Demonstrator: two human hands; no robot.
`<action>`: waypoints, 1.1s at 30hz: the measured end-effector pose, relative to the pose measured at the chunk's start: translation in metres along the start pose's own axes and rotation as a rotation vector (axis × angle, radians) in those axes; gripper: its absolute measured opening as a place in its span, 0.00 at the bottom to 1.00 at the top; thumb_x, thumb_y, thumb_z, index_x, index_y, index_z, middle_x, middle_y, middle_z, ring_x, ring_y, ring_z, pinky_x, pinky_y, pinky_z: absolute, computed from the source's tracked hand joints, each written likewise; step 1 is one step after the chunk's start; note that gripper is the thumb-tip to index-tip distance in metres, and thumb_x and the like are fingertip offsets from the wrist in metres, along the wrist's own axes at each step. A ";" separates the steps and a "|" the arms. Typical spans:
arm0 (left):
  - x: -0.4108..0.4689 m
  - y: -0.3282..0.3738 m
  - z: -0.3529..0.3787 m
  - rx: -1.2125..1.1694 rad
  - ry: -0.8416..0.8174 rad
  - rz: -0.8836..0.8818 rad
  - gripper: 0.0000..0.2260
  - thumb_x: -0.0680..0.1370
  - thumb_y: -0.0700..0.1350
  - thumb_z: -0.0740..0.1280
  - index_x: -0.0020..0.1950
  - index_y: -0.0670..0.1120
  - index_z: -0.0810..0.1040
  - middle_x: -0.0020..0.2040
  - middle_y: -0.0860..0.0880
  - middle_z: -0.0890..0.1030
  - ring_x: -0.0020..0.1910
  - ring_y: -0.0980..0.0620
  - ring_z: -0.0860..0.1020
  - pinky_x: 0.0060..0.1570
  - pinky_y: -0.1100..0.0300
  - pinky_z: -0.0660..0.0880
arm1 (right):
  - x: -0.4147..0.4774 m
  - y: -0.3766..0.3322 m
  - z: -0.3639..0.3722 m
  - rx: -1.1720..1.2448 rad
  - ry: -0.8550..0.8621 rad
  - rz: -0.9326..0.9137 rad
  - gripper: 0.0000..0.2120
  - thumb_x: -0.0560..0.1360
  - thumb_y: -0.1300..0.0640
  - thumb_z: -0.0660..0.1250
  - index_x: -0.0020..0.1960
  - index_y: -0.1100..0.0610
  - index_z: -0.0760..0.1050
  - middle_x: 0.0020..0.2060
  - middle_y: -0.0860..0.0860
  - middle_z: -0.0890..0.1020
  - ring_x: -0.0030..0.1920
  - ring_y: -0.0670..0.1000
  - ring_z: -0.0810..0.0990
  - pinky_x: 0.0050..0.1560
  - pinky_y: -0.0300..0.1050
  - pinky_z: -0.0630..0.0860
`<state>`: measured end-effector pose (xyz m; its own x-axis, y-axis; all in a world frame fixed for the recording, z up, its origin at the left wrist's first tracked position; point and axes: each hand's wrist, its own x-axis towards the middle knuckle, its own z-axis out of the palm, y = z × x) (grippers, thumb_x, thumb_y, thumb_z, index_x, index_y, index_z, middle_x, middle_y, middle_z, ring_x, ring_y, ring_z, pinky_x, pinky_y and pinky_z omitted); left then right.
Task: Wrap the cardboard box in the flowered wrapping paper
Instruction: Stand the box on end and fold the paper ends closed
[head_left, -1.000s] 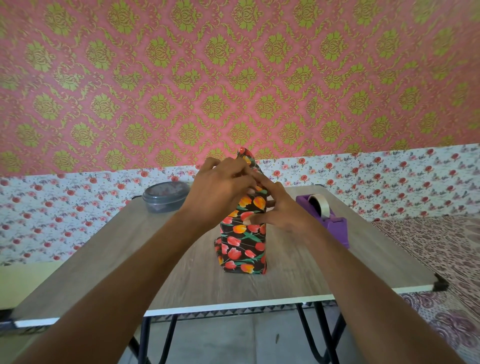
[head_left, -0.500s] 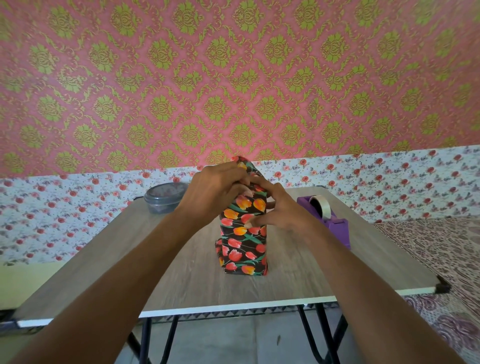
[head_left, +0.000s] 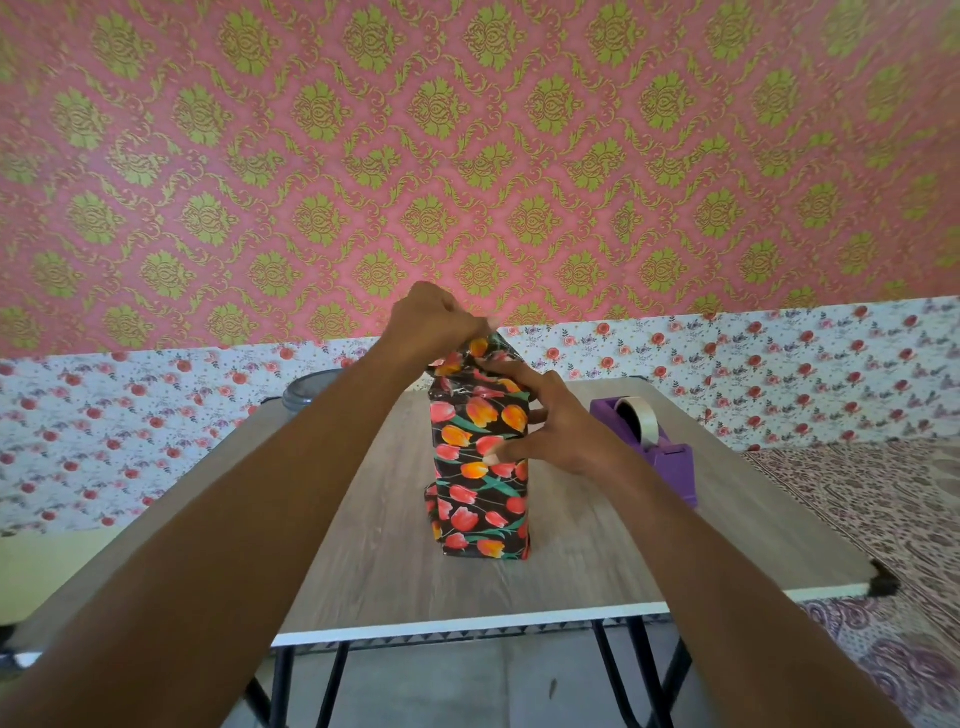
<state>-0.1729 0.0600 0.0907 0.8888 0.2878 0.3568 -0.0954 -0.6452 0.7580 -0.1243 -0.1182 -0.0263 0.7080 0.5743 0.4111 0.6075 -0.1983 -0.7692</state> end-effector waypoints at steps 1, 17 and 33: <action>0.004 0.002 0.001 0.001 0.004 -0.007 0.15 0.72 0.48 0.80 0.43 0.36 0.85 0.41 0.39 0.85 0.38 0.48 0.81 0.37 0.59 0.75 | 0.000 0.000 0.000 0.006 -0.001 -0.005 0.45 0.65 0.57 0.85 0.74 0.35 0.68 0.64 0.52 0.67 0.66 0.53 0.74 0.62 0.39 0.77; 0.045 0.001 0.009 -0.126 -0.011 -0.227 0.14 0.70 0.35 0.80 0.54 0.35 0.85 0.51 0.43 0.86 0.52 0.46 0.85 0.56 0.51 0.82 | 0.001 0.002 0.001 0.012 -0.017 -0.024 0.49 0.65 0.55 0.84 0.68 0.18 0.60 0.65 0.52 0.66 0.68 0.53 0.71 0.70 0.54 0.75; 0.004 -0.030 -0.028 0.165 -0.331 0.070 0.07 0.79 0.40 0.70 0.49 0.50 0.87 0.59 0.47 0.82 0.56 0.45 0.77 0.46 0.52 0.74 | -0.002 0.000 0.000 0.009 -0.005 -0.013 0.46 0.64 0.55 0.85 0.66 0.20 0.65 0.63 0.50 0.66 0.67 0.54 0.73 0.63 0.37 0.75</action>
<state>-0.1788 0.1009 0.0846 0.9821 0.0120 0.1879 -0.1112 -0.7682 0.6305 -0.1252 -0.1193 -0.0269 0.6983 0.5806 0.4187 0.6134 -0.1837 -0.7681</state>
